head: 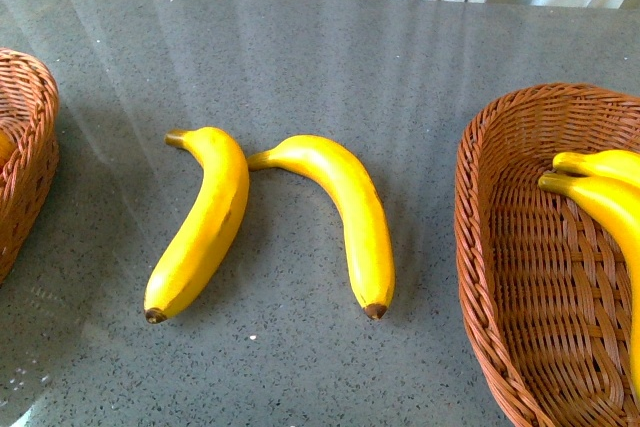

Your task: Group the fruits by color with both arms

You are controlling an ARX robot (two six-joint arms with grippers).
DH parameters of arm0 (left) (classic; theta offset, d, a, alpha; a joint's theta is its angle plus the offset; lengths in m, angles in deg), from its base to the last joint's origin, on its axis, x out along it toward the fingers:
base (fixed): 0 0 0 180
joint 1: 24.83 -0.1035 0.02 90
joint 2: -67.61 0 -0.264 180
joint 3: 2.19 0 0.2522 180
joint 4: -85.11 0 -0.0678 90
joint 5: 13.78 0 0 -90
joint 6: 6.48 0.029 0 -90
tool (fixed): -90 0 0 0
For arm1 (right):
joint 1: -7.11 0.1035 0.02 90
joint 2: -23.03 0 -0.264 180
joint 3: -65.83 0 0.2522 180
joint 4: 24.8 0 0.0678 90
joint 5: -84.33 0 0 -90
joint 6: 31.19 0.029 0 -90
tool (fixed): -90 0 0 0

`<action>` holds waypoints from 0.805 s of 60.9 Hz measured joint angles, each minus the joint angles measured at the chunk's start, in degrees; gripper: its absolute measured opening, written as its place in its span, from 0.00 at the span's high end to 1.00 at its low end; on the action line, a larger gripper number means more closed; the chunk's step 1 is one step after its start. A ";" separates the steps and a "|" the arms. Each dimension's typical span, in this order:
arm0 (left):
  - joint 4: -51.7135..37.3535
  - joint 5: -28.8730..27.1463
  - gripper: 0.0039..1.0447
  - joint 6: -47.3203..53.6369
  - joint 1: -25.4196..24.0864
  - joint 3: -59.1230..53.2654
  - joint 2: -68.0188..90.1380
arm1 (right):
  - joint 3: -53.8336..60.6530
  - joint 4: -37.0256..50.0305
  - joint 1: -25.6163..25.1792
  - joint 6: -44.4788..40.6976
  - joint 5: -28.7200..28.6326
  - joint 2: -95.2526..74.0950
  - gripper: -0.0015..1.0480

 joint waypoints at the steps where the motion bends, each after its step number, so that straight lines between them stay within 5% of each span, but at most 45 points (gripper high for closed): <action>1: 0.00 0.00 0.14 0.00 0.00 0.00 0.00 | 0.00 0.00 0.00 0.00 0.00 0.00 0.09; 5: 0.00 0.00 0.07 0.13 0.00 0.00 0.00 | 0.00 0.00 -0.02 0.00 0.00 0.00 0.09; 28: 0.00 0.00 0.09 0.13 0.00 0.00 0.00 | -0.07 -0.13 -0.11 -0.04 -0.55 -0.15 0.09; 29: 0.00 0.00 0.09 0.13 0.00 0.00 0.00 | -0.33 -0.90 -0.52 -0.83 -2.05 -0.76 0.09; 34: 0.00 0.07 0.09 0.13 0.00 0.00 -0.02 | -8.63 -18.38 -9.18 -10.19 -26.95 -14.14 0.09; 40: 0.00 -0.02 0.09 0.13 0.00 0.00 -0.02 | -15.34 -21.51 -10.23 -15.72 -44.02 -28.06 0.09; 49: -0.02 0.00 0.09 0.13 0.00 0.00 -0.02 | -24.41 -7.34 -0.63 -13.11 -39.82 -42.62 0.09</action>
